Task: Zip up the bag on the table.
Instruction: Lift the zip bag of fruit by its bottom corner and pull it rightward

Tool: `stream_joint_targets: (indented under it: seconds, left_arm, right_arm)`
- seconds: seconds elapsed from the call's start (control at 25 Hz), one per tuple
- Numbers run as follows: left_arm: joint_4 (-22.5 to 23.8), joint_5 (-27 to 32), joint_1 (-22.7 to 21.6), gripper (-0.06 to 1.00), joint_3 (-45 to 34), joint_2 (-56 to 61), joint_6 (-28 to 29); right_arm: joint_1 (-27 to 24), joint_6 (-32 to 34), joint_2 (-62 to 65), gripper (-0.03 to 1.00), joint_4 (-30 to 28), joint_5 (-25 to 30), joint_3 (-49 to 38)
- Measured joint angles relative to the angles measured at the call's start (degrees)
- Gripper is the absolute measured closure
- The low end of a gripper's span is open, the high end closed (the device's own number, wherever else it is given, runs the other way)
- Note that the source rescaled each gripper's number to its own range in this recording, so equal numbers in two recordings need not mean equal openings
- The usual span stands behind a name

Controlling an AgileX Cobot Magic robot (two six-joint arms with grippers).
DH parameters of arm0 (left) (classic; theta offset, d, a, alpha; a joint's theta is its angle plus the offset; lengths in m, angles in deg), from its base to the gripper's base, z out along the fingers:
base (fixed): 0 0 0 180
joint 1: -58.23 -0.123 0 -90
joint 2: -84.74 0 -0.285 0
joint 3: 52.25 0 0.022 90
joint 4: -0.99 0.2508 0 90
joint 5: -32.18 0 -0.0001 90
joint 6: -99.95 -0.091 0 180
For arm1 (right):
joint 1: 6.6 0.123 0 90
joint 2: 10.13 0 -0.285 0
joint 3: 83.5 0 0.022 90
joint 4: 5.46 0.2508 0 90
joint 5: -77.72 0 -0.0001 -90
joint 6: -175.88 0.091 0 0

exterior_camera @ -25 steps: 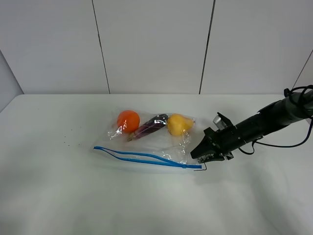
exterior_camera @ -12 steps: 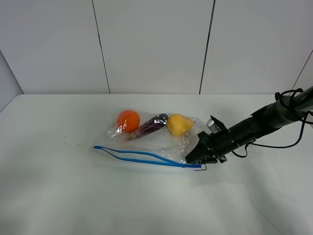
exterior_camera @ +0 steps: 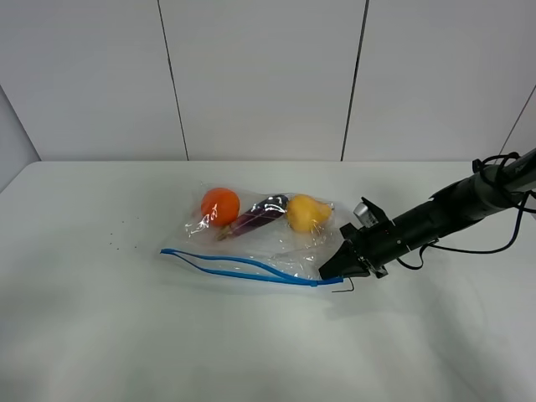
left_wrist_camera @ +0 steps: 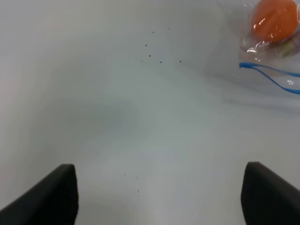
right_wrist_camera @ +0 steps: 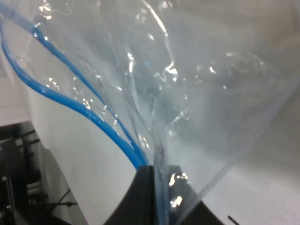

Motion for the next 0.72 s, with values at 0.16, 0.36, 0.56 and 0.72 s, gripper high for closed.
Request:
stream_joint_targets:
  seconds: [0.16, 0.36, 0.56, 0.72]
  left_arm:
    - [0.0, 0.0, 0.0, -0.05, 0.0, 0.0, 0.0]
    - [0.0, 0.0, 0.0, -0.05, 0.0, 0.0, 0.0]
    - [0.0, 0.0, 0.0, -0.05, 0.0, 0.0, 0.0]
    - [0.0, 0.0, 0.0, -0.05, 0.0, 0.0, 0.0]
  right_arm:
    - [-1.4, -1.2, -0.2, 0.96, 3.7, 3.6, 0.0]
    - [-1.4, -0.8, -0.2, 0.96, 6.7, 4.3, 0.4]
    - [-1.4, 1.1, 2.2, 0.96, 8.7, 4.3, 0.4]
    - [-1.2, 4.0, 6.5, 0.96, 10.7, 4.3, 0.3]
